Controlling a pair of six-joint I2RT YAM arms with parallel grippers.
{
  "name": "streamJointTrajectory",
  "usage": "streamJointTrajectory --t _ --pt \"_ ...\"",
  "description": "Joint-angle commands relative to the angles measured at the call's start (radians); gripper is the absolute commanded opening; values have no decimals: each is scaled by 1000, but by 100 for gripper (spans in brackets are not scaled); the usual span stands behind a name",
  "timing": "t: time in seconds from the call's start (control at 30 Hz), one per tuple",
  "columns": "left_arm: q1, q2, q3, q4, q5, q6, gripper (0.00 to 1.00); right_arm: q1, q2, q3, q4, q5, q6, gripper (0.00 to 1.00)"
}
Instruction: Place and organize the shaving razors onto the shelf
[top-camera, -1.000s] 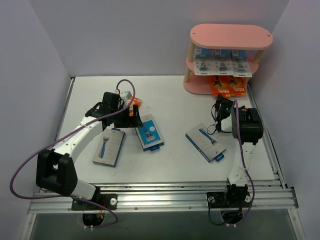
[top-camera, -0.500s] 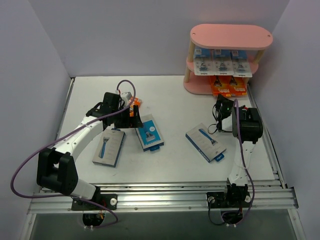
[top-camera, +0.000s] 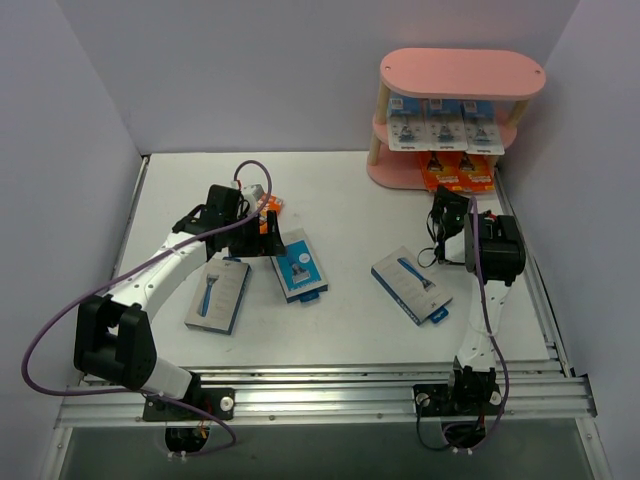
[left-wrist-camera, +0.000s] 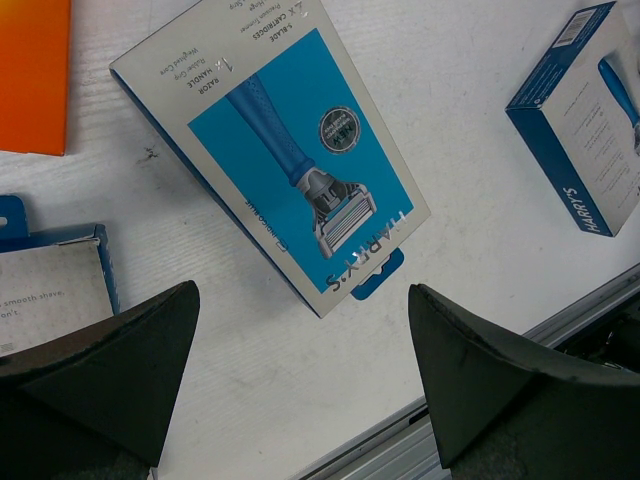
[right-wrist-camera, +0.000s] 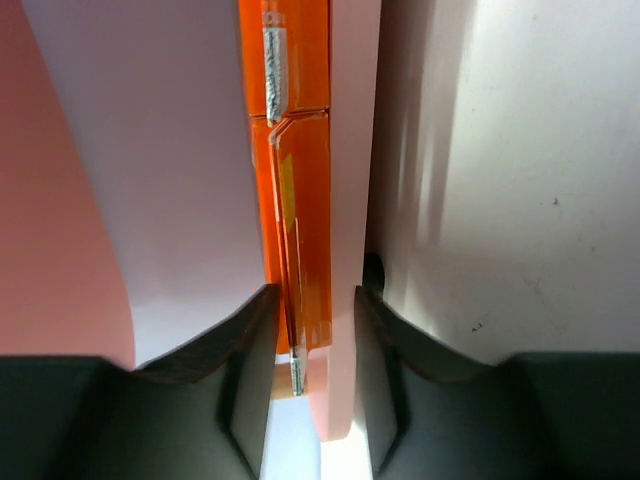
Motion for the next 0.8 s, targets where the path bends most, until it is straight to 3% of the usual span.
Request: streamJointTrajectory --t 0.0,0.3,0.67,0.77 --pt "-3 3 39 22 -5 11 95 -8 3 23 62 5 -4 34" --pt "-3 0 40 18 -7 13 95 -5 -43 -18 39 -20 -35 60" --pt "-3 -18 42 9 -22 20 95 -2 -131 -135 85 -75 -66 71" --pt "-3 -20 42 6 -28 23 95 -2 -163 -168 82 -98 -79 79"
